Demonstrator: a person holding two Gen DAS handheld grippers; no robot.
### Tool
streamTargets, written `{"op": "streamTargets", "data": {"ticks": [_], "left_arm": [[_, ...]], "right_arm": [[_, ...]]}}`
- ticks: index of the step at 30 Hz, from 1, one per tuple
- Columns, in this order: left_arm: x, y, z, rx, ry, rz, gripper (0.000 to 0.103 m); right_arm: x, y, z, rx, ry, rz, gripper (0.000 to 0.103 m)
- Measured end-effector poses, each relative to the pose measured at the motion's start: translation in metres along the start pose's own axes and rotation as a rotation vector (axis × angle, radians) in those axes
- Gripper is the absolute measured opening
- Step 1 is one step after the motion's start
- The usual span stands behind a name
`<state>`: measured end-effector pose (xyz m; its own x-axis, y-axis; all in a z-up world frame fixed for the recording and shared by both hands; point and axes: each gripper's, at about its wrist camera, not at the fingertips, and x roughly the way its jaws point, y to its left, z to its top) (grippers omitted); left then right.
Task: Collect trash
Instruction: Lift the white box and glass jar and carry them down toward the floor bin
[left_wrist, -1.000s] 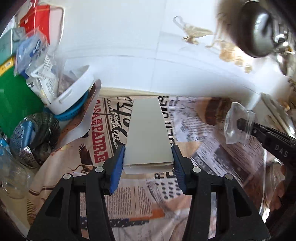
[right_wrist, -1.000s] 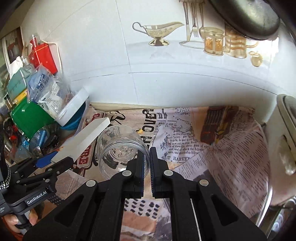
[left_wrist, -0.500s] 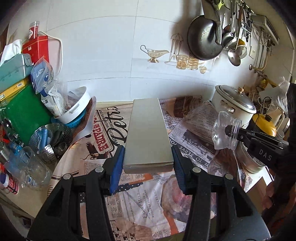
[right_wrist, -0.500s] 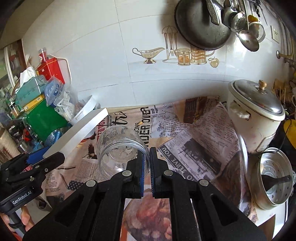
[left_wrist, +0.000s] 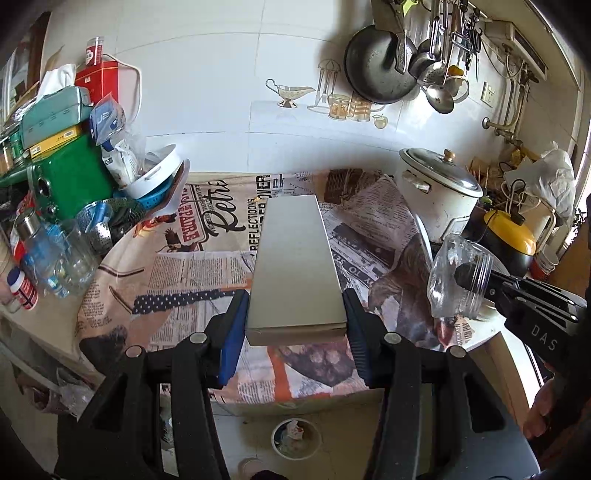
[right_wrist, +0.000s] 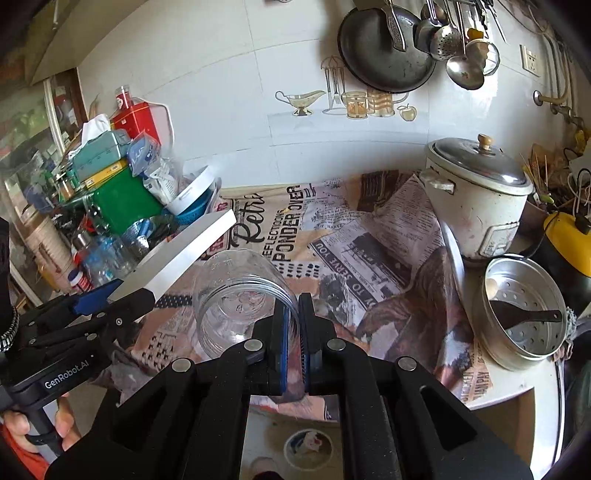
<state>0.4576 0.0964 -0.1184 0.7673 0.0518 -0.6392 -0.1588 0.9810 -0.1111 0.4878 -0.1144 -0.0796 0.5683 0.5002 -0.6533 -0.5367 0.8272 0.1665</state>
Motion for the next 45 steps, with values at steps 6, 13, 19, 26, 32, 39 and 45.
{"op": "streamTargets", "data": {"ticks": [6,13,19,26,32,39,45], "left_arm": [[-0.032,-0.045,-0.051,-0.032,0.020,0.021,0.050],[-0.050,-0.072,-0.099,-0.037,0.078,0.043,0.050],[-0.039,-0.070,-0.135,-0.039,0.163,0.039,0.050],[0.011,-0.048,-0.190,-0.029,0.292,-0.012,0.050],[0.087,-0.013,-0.263,-0.052,0.424,-0.036,0.050],[0.178,0.027,-0.351,-0.088,0.528,-0.032,0.050],[0.253,0.045,-0.421,-0.115,0.607,-0.055,0.050]], "right_arm": [[-0.033,-0.018,-0.043,-0.032,0.044,0.020,0.005],[-0.057,-0.026,-0.084,-0.041,0.092,0.036,0.005],[-0.052,-0.024,-0.113,-0.023,0.145,0.041,0.005],[-0.009,-0.028,-0.159,0.037,0.209,-0.008,0.005],[0.058,-0.038,-0.220,0.128,0.284,-0.046,0.005],[0.153,-0.049,-0.307,0.189,0.384,-0.067,0.005],[0.231,-0.065,-0.379,0.182,0.478,-0.080,0.005]]}}
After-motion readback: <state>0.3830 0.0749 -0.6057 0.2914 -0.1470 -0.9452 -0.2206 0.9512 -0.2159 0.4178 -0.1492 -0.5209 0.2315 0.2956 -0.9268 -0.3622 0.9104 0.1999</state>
